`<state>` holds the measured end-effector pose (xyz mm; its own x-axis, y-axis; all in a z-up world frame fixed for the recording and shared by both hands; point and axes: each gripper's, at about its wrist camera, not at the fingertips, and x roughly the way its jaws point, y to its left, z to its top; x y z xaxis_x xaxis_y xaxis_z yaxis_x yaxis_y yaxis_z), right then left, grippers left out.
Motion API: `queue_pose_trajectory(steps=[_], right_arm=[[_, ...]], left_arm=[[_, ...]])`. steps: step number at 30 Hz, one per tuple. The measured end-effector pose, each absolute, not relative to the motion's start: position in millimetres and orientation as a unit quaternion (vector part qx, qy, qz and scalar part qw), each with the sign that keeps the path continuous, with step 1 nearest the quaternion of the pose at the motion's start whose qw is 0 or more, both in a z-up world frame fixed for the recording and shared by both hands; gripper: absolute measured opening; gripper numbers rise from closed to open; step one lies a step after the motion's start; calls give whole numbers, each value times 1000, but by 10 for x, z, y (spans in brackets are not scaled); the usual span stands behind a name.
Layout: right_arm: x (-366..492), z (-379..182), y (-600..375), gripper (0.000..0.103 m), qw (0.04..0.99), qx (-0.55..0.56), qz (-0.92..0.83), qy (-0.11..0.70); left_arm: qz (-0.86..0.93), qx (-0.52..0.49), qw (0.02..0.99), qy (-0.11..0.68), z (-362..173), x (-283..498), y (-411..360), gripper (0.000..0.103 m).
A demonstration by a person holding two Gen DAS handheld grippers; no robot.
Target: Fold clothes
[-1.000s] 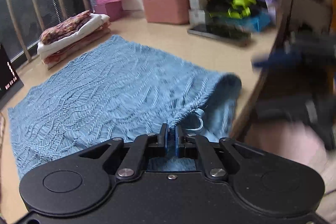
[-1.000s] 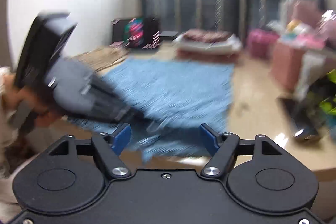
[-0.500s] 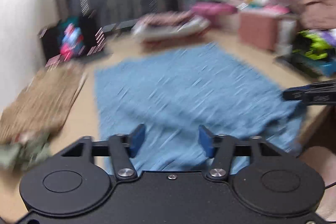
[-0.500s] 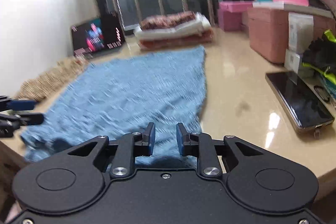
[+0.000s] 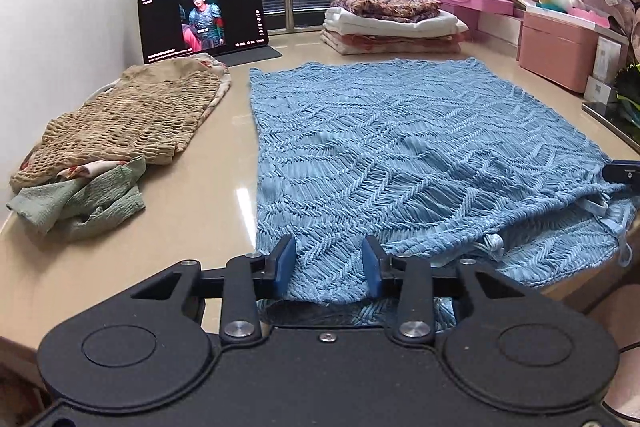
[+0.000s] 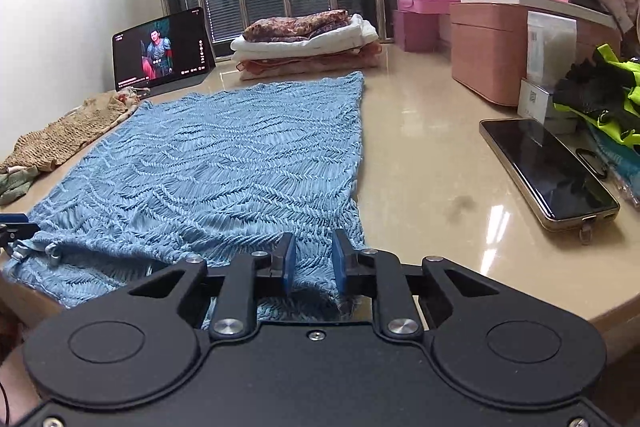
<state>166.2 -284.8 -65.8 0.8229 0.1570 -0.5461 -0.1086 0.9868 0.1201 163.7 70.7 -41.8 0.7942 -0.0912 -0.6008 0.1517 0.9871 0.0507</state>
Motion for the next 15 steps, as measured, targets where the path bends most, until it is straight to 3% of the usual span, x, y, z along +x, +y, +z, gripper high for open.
queue_pose_trajectory(steps=[3, 4, 5, 6, 7, 8, 15], right_arm=[[1687, -633, -2836, 23, 952, 34, 73, 295], [1691, -621, -2850, 31, 951, 43, 78, 297], [1684, -606, -2871, 54, 950, 57, 84, 296], [1659, -583, -2887, 66, 950, 70, 88, 292], [1615, -549, -2889, 90, 952, 78, 89, 282], [1554, -509, -2881, 102, 956, 80, 88, 268], [1120, -275, -2758, 103, 969, 51, 85, 225]], left_arm=[[-55, 31, 948, 313, -399, 1662, 700, 44], [-50, 24, 948, 313, -388, 1668, 698, 52], [-44, 16, 950, 308, -360, 1656, 700, 67], [-32, 7, 956, 292, -314, 1618, 709, 75], [-17, -1, 962, 273, -263, 1571, 721, 94], [2, -10, 968, 252, -205, 1511, 741, 103], [9, -91, 972, 218, -8, 1138, 973, 103]])
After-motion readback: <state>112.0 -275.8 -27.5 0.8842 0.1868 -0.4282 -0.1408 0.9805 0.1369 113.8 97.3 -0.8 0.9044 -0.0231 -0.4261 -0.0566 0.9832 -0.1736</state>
